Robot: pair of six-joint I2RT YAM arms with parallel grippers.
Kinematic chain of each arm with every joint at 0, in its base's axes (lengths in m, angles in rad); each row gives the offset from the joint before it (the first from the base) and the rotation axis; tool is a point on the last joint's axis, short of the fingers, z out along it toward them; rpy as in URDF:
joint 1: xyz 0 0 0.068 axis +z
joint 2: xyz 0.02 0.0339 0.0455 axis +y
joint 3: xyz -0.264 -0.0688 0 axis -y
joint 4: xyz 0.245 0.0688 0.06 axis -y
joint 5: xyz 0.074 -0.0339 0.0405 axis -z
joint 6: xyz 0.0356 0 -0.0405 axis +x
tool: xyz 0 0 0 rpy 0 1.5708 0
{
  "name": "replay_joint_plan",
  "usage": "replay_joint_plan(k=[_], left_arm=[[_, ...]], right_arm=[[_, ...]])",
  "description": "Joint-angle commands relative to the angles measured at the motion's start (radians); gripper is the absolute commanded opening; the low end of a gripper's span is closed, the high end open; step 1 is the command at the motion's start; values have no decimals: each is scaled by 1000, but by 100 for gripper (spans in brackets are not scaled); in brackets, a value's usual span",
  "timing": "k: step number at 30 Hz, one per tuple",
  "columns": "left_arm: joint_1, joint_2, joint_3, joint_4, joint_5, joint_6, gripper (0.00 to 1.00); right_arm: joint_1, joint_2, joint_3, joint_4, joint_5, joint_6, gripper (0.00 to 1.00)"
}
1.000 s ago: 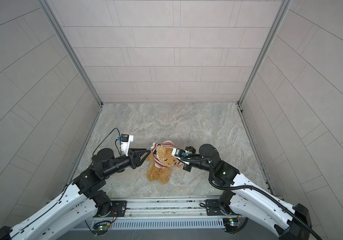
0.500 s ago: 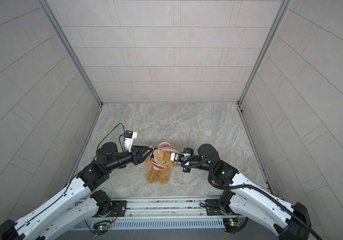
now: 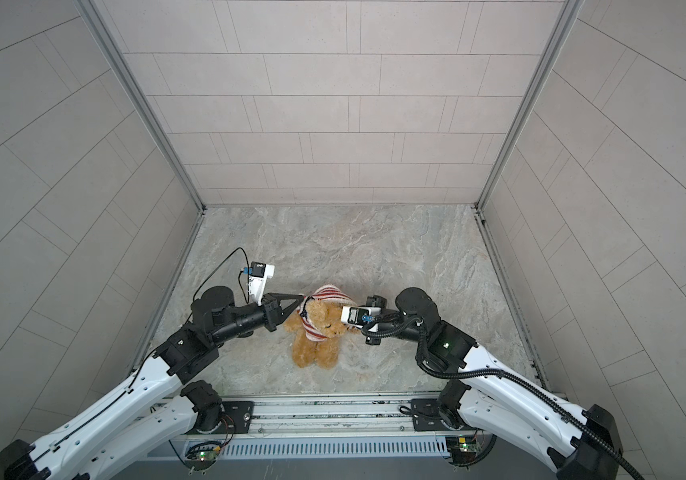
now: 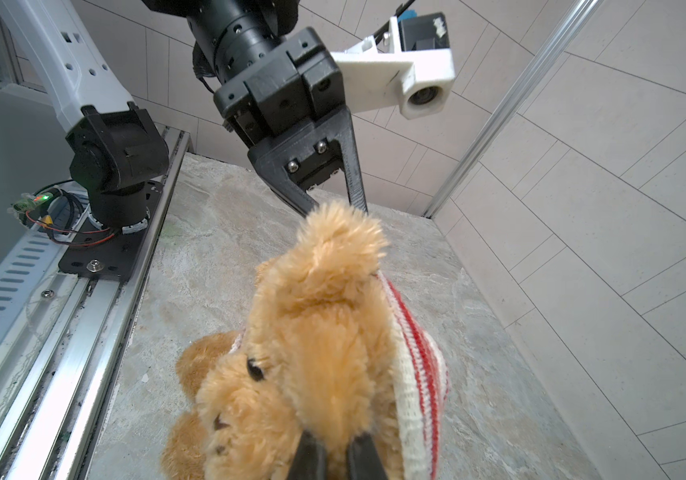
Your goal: Dress the teddy bear
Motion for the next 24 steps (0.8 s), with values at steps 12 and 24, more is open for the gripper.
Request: replay_joint_plan(k=[12, 24], left_arm=[[92, -38, -124, -160, -119, 0, 0], [91, -136, -123, -18, 34, -50, 8]], right_arm=[[0, -118, -34, 139, 7, -11, 0], [0, -55, -35, 187, 101, 51, 0]])
